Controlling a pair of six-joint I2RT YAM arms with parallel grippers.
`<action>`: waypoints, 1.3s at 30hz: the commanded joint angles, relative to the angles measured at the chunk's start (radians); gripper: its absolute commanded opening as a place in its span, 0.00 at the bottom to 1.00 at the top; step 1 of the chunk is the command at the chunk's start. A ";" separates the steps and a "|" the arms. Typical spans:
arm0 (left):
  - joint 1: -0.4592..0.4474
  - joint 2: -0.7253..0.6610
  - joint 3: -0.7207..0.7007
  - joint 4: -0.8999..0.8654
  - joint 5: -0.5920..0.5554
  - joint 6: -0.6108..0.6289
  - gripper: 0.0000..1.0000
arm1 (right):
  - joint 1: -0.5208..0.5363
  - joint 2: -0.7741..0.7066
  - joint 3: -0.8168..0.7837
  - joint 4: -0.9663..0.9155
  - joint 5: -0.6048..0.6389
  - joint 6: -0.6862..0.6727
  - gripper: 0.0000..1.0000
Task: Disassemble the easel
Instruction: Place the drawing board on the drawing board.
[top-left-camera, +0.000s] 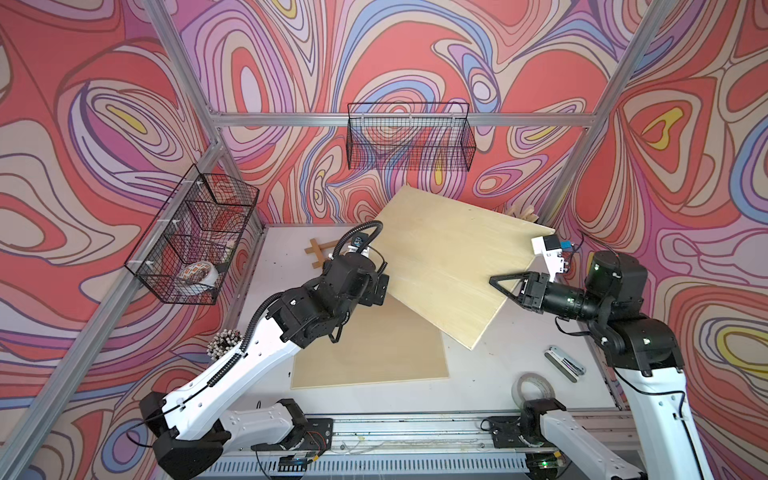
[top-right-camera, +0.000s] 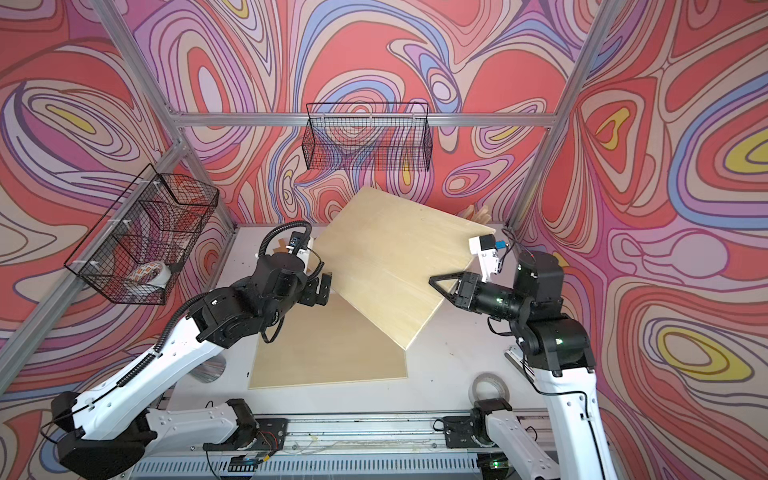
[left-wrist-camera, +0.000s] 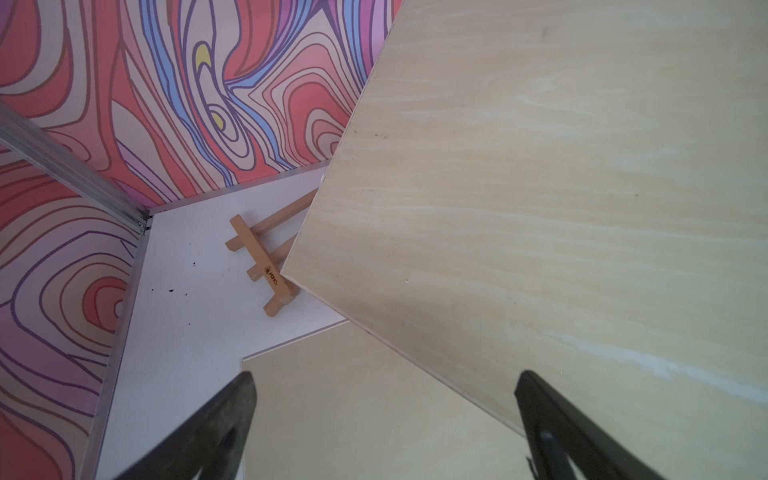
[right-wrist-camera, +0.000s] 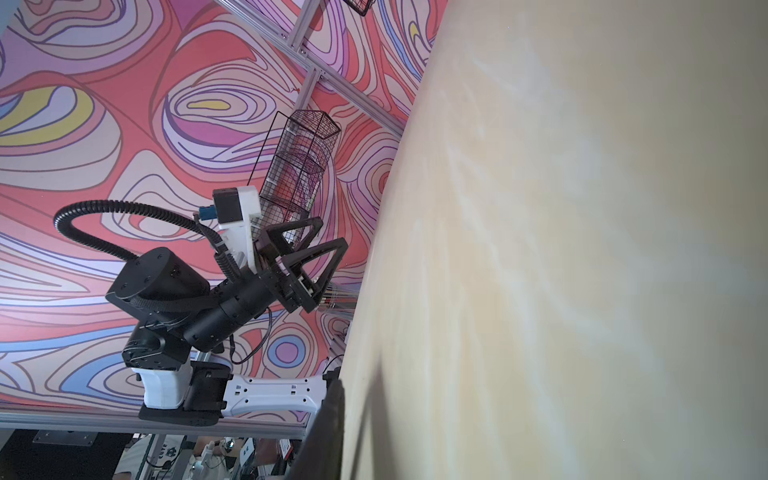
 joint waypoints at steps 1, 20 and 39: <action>0.025 -0.004 0.007 -0.031 0.007 -0.017 1.00 | 0.002 -0.024 0.024 0.369 -0.114 0.000 0.00; 0.087 0.032 0.011 -0.047 0.056 -0.053 1.00 | 0.261 0.290 0.110 0.474 -0.008 -0.062 0.00; 0.127 0.038 0.001 -0.047 0.028 -0.073 1.00 | 0.377 0.494 -0.063 0.775 -0.223 0.063 0.00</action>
